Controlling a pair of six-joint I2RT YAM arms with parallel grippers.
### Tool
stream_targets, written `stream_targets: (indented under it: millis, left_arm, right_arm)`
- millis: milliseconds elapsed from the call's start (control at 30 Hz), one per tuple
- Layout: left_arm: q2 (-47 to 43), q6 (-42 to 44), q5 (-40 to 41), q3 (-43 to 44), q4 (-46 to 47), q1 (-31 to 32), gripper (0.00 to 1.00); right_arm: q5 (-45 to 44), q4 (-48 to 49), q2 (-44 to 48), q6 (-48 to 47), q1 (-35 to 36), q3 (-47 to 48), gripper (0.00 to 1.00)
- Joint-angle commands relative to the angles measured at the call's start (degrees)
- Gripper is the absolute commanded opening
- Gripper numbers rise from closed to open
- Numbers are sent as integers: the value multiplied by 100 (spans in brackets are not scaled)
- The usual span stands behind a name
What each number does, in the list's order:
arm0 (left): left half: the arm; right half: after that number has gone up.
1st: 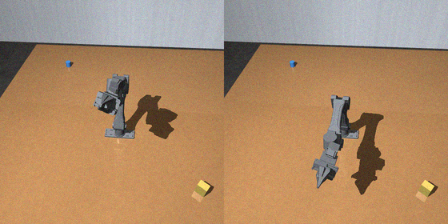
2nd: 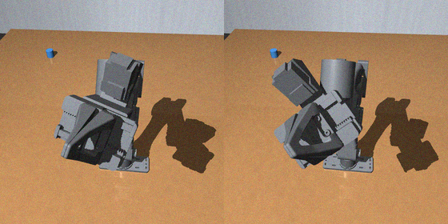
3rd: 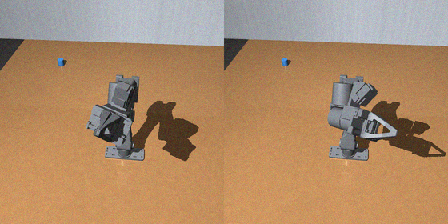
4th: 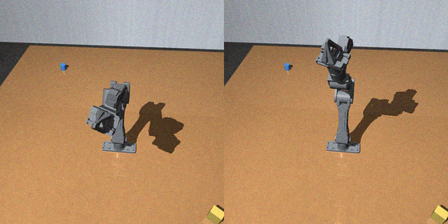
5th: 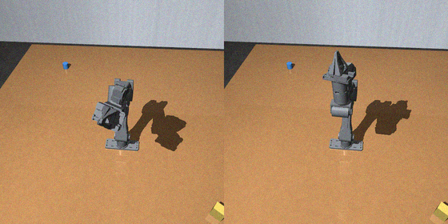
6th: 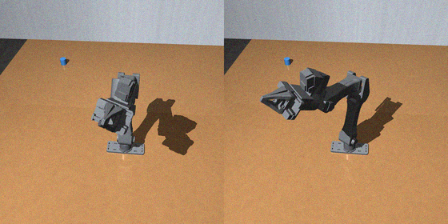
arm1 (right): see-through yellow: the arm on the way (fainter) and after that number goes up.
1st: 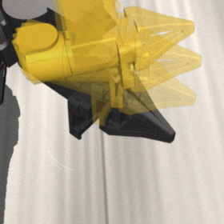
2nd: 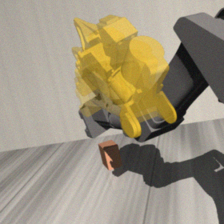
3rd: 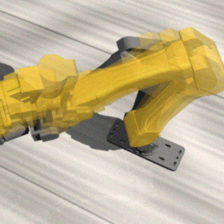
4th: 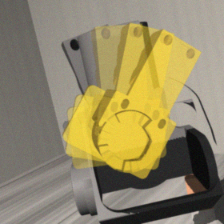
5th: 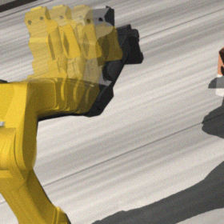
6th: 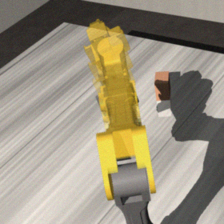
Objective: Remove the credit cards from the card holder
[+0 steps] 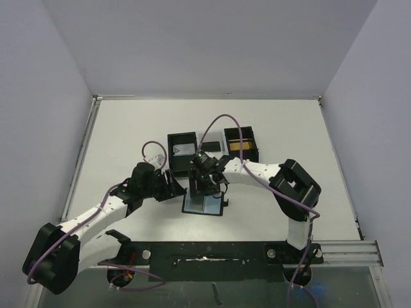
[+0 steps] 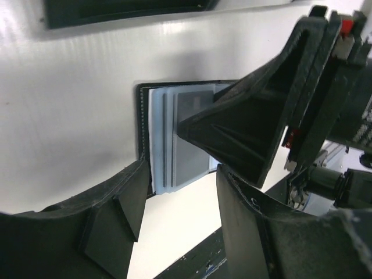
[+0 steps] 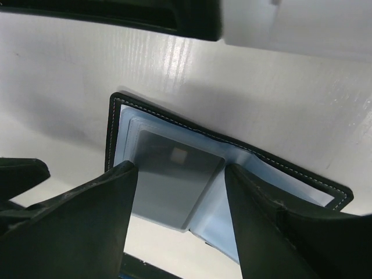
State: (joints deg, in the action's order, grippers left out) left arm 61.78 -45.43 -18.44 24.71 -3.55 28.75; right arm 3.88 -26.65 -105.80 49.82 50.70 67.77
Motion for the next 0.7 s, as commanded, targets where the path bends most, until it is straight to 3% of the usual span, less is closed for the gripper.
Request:
stream_targets:
  millis: [0, 333, 467, 667]
  left_arm:
    - [-319, -280, 600, 13, -196, -55, 49]
    - [-805, -520, 1068, -85, -482, -89, 49]
    - [-834, -520, 1095, -93, -549, -89, 49]
    - [-848, -522, 1095, -110, -542, -89, 49]
  right_arm:
    - [-965, -707, -316, -331, 254, 423, 66]
    - [-1167, -800, -467, -155, 407, 580, 73]
    - [-1425, -932, -523, -9, 487, 582, 71]
    - [-1355, -734, -355, -4, 478, 440, 58]
